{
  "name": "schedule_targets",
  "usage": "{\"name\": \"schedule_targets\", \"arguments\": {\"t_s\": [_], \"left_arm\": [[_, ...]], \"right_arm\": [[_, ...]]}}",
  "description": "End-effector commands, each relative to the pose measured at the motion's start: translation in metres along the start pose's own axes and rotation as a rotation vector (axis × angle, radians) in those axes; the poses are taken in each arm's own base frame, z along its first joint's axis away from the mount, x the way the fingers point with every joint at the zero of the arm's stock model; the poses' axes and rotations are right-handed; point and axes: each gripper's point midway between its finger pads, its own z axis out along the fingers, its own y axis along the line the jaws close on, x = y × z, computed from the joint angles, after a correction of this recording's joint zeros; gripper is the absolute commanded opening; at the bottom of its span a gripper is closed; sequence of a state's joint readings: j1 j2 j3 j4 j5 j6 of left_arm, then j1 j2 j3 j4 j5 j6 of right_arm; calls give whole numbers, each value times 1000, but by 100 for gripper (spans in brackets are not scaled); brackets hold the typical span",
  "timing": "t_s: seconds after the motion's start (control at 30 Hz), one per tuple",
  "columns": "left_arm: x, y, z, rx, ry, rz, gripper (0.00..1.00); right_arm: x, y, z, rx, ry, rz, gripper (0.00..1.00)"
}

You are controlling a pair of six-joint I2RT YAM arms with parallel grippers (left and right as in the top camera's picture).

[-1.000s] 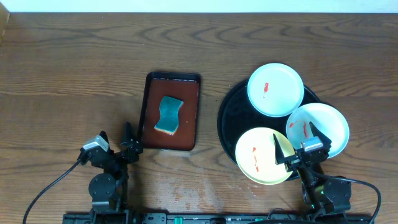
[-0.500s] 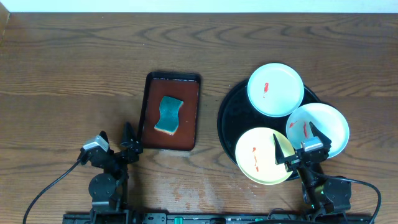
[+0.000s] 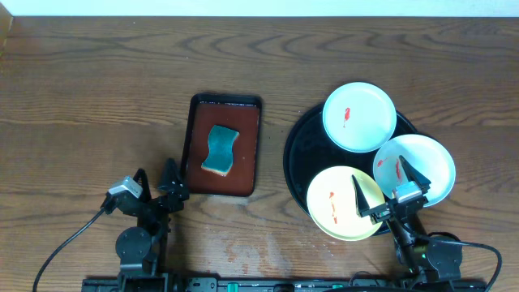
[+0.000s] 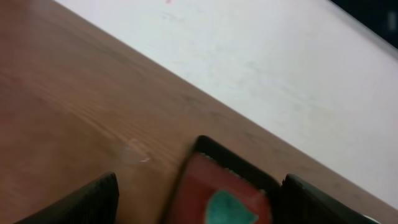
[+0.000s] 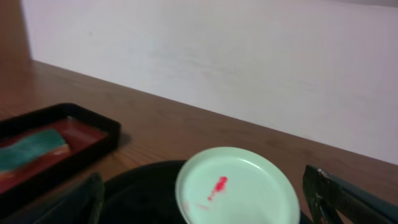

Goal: Clean dirty plates on tray and stack at the side

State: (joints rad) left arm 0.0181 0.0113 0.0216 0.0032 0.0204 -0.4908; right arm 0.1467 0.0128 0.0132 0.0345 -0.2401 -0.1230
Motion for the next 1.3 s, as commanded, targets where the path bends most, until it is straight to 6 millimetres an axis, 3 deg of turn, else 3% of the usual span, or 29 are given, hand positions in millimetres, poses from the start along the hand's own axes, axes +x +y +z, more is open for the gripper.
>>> {"name": "schedule_targets", "arguments": {"t_s": [0.0, 0.13, 0.23, 0.4, 0.5, 0.57, 0.77, 0.83, 0.87, 0.93, 1.03, 1.1, 1.2, 1.27], "left_arm": [[-18, -23, -5, 80, -20, -16, 84], [-54, -50, -13, 104, -14, 47, 84], [-69, -67, -11, 86, 97, 91, 84], [-66, -92, 1, 52, 432, 105, 84], [-61, -95, 7, -15, 617, 77, 84], [-58, -93, 12, -64, 704, 65, 84], [-39, -82, 22, -152, 857, 41, 84], [-33, -78, 19, -175, 894, 30, 84], [-30, -76, 17, -184, 907, 26, 99], [-28, -75, 14, -194, 922, 25, 98], [-28, -75, 14, -194, 922, 25, 98], [-29, -75, 15, -192, 918, 25, 98], [-29, -75, 16, -190, 915, 25, 98], [-29, -75, 16, -190, 915, 25, 98]], "right_arm": [[-26, 6, -4, -47, -17, 92, 99], [-43, 0, -8, -28, 129, 156, 99], [-64, -6, -4, -22, 238, 182, 99], [-91, -1, 12, -104, 442, 250, 99], [-103, 14, 30, -232, 491, 301, 99], [-100, 17, 41, -264, 525, 342, 99], [-62, 31, 47, -309, 709, 504, 99], [-34, 19, 42, -168, 833, 579, 99], [-12, 5, 34, -20, 929, 640, 99], [22, -17, 11, 212, 1081, 695, 99], [53, -31, -17, 378, 1251, 758, 99], [64, -31, -23, 396, 1315, 794, 91], [86, -32, -30, 420, 1406, 812, 61], [102, -28, -33, 415, 1455, 823, 63]]}}
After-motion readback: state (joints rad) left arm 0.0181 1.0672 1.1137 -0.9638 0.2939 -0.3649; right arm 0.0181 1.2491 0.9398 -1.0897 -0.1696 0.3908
